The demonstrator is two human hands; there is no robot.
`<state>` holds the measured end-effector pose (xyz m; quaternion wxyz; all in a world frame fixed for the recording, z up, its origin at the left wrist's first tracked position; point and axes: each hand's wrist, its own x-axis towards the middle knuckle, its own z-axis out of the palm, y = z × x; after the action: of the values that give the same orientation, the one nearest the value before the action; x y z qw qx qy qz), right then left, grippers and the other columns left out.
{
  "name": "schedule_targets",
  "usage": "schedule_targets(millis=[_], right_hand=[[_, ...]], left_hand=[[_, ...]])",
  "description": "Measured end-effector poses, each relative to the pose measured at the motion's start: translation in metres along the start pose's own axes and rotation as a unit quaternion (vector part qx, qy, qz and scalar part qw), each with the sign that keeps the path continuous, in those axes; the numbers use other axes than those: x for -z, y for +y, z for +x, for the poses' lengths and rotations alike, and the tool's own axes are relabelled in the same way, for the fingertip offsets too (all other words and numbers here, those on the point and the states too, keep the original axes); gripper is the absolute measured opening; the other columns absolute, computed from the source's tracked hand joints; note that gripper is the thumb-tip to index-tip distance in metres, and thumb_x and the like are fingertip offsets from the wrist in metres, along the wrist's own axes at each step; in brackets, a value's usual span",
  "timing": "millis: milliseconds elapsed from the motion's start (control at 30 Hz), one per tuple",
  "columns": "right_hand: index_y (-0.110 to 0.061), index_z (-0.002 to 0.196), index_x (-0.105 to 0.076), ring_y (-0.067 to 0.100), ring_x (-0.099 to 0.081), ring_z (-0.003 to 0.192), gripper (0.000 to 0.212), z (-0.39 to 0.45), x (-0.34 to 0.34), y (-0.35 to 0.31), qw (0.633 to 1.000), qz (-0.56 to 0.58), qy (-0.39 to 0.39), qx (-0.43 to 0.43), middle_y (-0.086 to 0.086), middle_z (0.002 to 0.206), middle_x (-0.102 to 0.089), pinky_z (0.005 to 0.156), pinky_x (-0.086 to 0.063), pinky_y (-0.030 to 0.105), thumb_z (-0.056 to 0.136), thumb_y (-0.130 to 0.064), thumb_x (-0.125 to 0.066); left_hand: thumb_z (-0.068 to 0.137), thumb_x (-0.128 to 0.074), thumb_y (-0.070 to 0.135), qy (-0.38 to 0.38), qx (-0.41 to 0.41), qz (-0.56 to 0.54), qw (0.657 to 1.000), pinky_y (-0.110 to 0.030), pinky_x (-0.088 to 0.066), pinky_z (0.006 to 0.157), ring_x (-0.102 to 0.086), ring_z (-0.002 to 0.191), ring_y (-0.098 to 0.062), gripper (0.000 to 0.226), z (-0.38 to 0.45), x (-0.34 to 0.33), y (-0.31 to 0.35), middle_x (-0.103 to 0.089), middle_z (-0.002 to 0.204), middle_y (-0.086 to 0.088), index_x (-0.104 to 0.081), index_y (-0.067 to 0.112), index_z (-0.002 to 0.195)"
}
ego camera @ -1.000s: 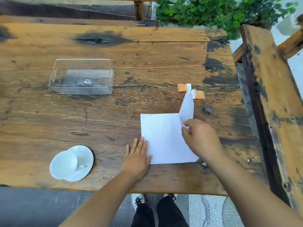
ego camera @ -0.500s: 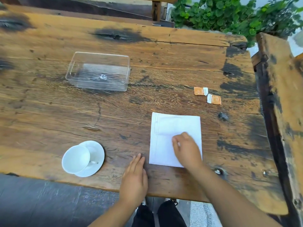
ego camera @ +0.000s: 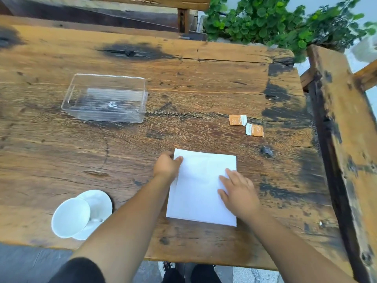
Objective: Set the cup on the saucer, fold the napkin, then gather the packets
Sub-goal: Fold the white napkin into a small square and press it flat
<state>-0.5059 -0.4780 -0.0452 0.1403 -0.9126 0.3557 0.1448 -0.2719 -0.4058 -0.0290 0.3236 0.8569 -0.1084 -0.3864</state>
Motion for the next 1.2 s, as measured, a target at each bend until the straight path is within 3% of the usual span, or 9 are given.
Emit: schedule_targets(millis=[133, 200, 367, 533, 633, 833, 1000, 1100, 1200], right_hand=[[-0.028, 0.122, -0.057, 0.031, -0.054, 0.114, 0.042, -0.010, 0.007, -0.003, 0.997, -0.052, 0.039, 0.043, 0.006, 0.135, -0.054, 0.095, -0.040, 0.046, 0.088, -0.051, -0.049], [-0.026, 0.113, -0.063, 0.031, -0.060, 0.100, 0.040, -0.016, 0.008, -0.003, 0.994, -0.061, 0.063, 0.063, 0.007, 0.119, -0.064, 0.087, -0.046, 0.044, 0.084, -0.051, -0.055], [-0.019, 0.119, -0.062, 0.030, -0.058, 0.112, 0.053, -0.027, 0.003, -0.008, 0.992, -0.083, 0.052, 0.081, 0.009, 0.118, -0.063, 0.098, -0.045, 0.049, 0.082, -0.056, -0.055], [-0.019, 0.114, -0.065, 0.029, -0.063, 0.087, 0.057, -0.042, 0.000, -0.017, 0.995, -0.085, 0.026, 0.038, 0.008, 0.110, -0.066, 0.075, -0.050, 0.039, 0.083, -0.059, -0.038], [-0.020, 0.110, -0.064, 0.030, -0.060, 0.102, 0.052, -0.053, -0.007, -0.005, 0.992, -0.074, 0.050, 0.085, 0.005, 0.109, -0.065, 0.087, -0.045, 0.045, 0.084, -0.058, -0.040], [-0.018, 0.124, -0.059, 0.028, -0.053, 0.124, 0.079, -0.088, -0.015, 0.030, 0.968, -0.097, 0.021, 0.232, 0.009, 0.134, -0.057, 0.109, -0.015, 0.050, 0.075, -0.077, -0.041], [-0.022, 0.114, -0.064, 0.025, -0.062, 0.110, 0.071, -0.135, -0.028, 0.030, 0.962, -0.099, -0.002, 0.254, 0.006, 0.126, -0.063, 0.099, -0.029, 0.049, 0.059, -0.066, -0.071], [-0.025, 0.096, -0.068, 0.021, -0.066, 0.096, 0.032, -0.155, -0.037, 0.023, 0.960, -0.044, 0.061, 0.269, -0.002, 0.112, -0.070, 0.097, -0.032, 0.042, 0.066, -0.032, -0.079], [-0.023, 0.089, -0.067, 0.016, -0.065, 0.085, 0.011, -0.151, -0.028, 0.021, 0.961, 0.042, 0.088, 0.258, -0.007, 0.092, -0.071, 0.090, -0.040, 0.035, 0.078, -0.022, -0.064]], left_hand=[[0.089, -0.055, 0.001, -0.044, -0.108, -0.119, 0.986, -0.026, -0.046, 0.082, -0.058, 0.078, -0.007, 0.042, 0.008, 0.000, 0.002, -0.061, 0.081, 0.005, -0.051, 0.019, 0.128], [0.091, -0.049, 0.001, -0.025, -0.170, -0.057, 0.983, -0.028, -0.046, 0.085, -0.058, 0.085, -0.008, 0.047, 0.011, 0.000, 0.001, -0.063, 0.093, 0.005, -0.047, 0.023, 0.134], [0.089, -0.049, 0.008, 0.154, -0.269, 0.195, 0.930, -0.046, -0.034, 0.100, -0.043, 0.123, -0.025, 0.046, -0.019, -0.010, -0.007, -0.047, 0.138, -0.004, -0.044, 0.019, 0.134], [0.079, -0.061, 0.028, -0.006, -0.441, 0.373, 0.816, -0.042, -0.048, 0.090, -0.058, 0.114, -0.027, 0.040, -0.112, -0.037, -0.078, -0.061, 0.127, -0.005, -0.060, 0.019, 0.117], [0.081, -0.049, 0.050, -0.088, -0.457, 0.470, 0.750, -0.048, -0.034, 0.104, -0.047, 0.128, -0.028, 0.055, -0.139, -0.038, -0.121, -0.053, 0.138, -0.007, -0.056, 0.016, 0.124], [0.084, -0.045, 0.064, -0.108, -0.483, 0.504, 0.708, -0.046, -0.022, 0.107, -0.043, 0.131, -0.030, 0.068, -0.128, -0.017, -0.148, -0.051, 0.139, -0.009, -0.051, 0.013, 0.128], [0.084, -0.046, 0.057, -0.147, -0.535, 0.516, 0.653, -0.048, -0.035, 0.105, -0.046, 0.128, -0.027, 0.061, -0.142, 0.008, -0.181, -0.055, 0.135, -0.003, -0.049, 0.016, 0.129], [0.078, -0.057, 0.018, -0.101, -0.584, 0.451, 0.667, -0.043, -0.039, 0.103, -0.059, 0.110, -0.021, 0.034, -0.149, 0.018, -0.184, -0.065, 0.116, 0.003, -0.061, 0.021, 0.112], [0.076, -0.055, 0.016, -0.076, -0.546, 0.367, 0.749, -0.032, -0.036, 0.096, -0.065, 0.084, -0.017, 0.021, -0.145, 0.026, -0.162, -0.069, 0.091, 0.007, -0.064, 0.023, 0.094]])
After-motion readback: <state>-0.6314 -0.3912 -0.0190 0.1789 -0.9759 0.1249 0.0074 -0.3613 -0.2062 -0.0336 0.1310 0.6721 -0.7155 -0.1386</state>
